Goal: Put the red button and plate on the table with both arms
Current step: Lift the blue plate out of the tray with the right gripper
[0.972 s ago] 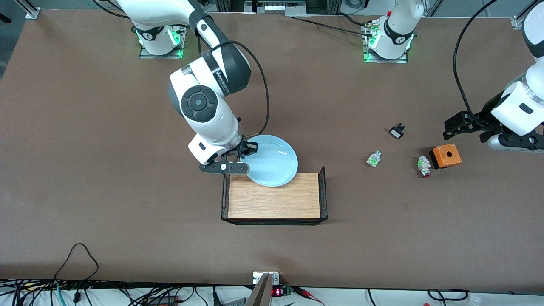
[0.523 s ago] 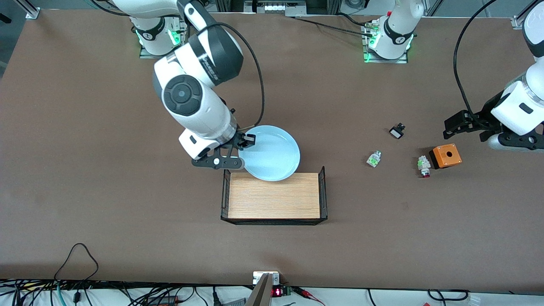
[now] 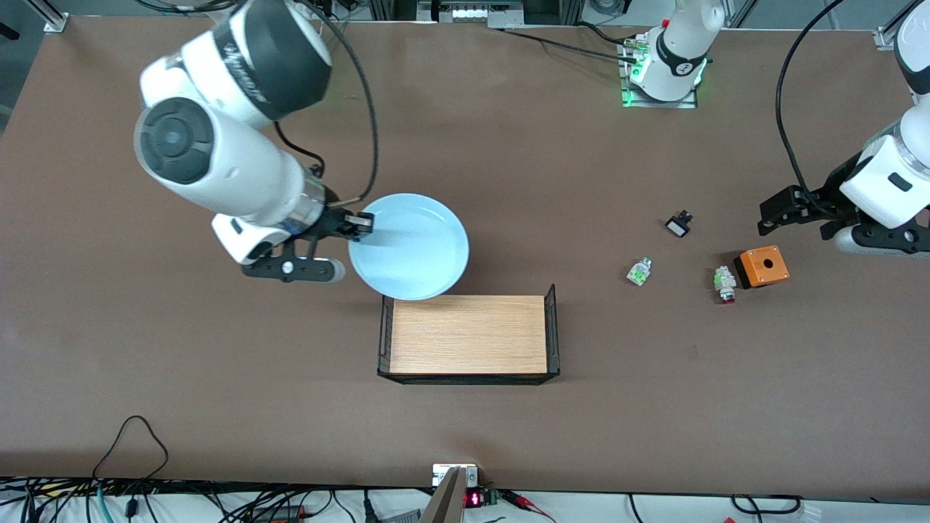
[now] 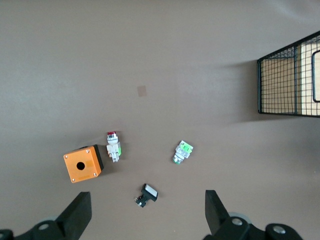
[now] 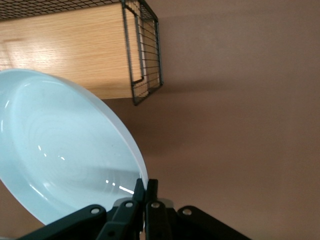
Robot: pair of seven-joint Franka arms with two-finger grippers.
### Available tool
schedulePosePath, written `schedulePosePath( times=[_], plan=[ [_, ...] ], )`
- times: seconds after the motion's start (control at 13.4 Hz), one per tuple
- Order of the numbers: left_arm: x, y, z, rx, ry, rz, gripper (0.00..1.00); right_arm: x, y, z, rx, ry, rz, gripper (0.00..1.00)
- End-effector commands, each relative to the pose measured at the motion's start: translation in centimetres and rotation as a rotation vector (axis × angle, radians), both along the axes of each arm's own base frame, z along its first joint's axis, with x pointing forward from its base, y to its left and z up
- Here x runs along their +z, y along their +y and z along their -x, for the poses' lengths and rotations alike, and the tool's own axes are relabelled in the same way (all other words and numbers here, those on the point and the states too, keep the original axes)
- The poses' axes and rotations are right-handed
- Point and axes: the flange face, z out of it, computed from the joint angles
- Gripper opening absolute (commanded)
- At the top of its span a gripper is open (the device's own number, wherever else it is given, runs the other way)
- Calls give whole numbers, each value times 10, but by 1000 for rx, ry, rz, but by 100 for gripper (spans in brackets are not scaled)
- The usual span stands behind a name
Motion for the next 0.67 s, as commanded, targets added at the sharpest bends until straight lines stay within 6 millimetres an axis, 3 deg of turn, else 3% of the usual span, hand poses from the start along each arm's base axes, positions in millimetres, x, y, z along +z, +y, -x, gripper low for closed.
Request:
schedulePosePath(
  times=[0.0,0.15,0.45,0.6],
  plan=[
    [11,-6,10,29,24,22,100,16,-48,-5,79,21,-9,0],
    [11,-5,10,19,25,19,100,23,-84,-8,185,9,67,0],
    [12,-14,11,7,24,15,100,20,-119,-17,340,-4,157,0],
    [11,-14,11,5,26,15,100,17,-148,-26,378,-2,149,0]
  ],
)
